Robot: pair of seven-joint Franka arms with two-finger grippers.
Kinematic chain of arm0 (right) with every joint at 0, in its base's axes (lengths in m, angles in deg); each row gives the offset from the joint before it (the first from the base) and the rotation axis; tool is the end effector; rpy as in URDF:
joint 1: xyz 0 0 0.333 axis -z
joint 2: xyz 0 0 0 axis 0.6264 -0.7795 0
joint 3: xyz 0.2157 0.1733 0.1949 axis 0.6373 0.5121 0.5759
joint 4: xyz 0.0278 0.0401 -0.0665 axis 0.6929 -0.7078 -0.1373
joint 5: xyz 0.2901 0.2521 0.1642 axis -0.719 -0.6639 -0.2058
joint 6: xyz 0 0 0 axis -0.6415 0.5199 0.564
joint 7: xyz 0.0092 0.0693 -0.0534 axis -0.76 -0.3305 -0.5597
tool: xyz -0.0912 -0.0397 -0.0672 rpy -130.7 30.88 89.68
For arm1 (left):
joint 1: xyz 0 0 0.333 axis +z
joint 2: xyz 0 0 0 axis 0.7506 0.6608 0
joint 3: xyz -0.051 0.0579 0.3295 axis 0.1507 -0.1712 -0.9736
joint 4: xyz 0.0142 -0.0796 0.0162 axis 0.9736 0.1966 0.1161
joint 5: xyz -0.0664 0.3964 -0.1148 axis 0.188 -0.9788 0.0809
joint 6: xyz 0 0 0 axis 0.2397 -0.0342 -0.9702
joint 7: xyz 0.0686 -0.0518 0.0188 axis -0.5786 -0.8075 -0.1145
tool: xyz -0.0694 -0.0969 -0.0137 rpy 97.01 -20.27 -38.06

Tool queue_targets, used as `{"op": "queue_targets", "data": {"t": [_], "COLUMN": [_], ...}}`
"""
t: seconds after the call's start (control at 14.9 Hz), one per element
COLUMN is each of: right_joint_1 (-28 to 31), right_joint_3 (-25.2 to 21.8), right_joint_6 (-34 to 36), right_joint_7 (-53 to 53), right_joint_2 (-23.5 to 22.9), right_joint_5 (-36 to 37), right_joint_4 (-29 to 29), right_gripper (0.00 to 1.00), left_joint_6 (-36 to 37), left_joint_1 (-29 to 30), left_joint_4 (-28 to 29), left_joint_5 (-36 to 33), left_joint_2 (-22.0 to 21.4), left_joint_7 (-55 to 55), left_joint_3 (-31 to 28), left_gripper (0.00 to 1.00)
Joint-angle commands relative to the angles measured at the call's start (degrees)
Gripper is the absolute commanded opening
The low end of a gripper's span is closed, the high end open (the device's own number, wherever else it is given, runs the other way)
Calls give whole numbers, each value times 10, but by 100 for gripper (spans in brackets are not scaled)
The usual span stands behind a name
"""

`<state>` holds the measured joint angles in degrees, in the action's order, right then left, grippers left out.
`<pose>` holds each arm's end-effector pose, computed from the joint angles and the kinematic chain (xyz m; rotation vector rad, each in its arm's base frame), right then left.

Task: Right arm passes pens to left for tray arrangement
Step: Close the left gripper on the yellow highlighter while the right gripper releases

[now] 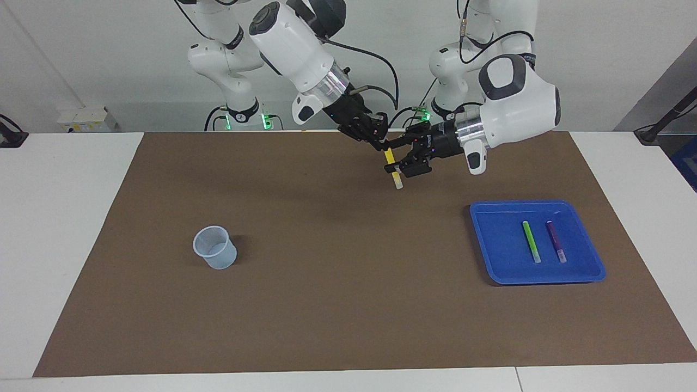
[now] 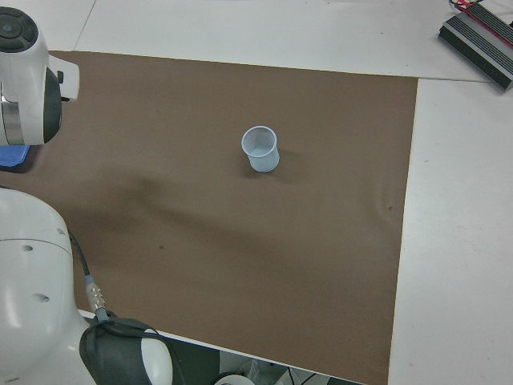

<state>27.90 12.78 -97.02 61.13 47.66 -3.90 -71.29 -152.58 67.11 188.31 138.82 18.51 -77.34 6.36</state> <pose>0.5536 0.3762 0.5919 -2.3682 0.6927 0.0992 0.5610 -0.2564 0.5224 1.9245 1.3126 -0.9300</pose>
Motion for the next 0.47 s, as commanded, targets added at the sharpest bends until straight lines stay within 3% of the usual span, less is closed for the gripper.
{"op": "queue_targets", "data": {"t": [0.0, 0.13, 0.34, 0.4], "right_joint_1": [3, 3, 3, 4], "right_joint_3": [1, 1, 1, 1], "right_joint_6": [-10, -10, -10, -10], "right_joint_7": [3, 3, 3, 3], "right_joint_2": [11, 11, 11, 11], "right_joint_5": [-15, -15, -15, -15], "right_joint_4": [-15, -15, -15, -15], "right_gripper": [0, 0, 0, 0], "left_joint_6": [-11, -12, -11, -12], "left_joint_1": [-4, -4, 0, -1], "left_joint_4": [25, 24, 23, 23], "left_joint_5": [12, 12, 12, 12], "left_joint_2": [-24, -24, -24, -24], "left_joint_7": [22, 22, 23, 23], "left_joint_3": [-6, -6, -6, -6], "left_gripper": [58, 41, 0, 0]}}
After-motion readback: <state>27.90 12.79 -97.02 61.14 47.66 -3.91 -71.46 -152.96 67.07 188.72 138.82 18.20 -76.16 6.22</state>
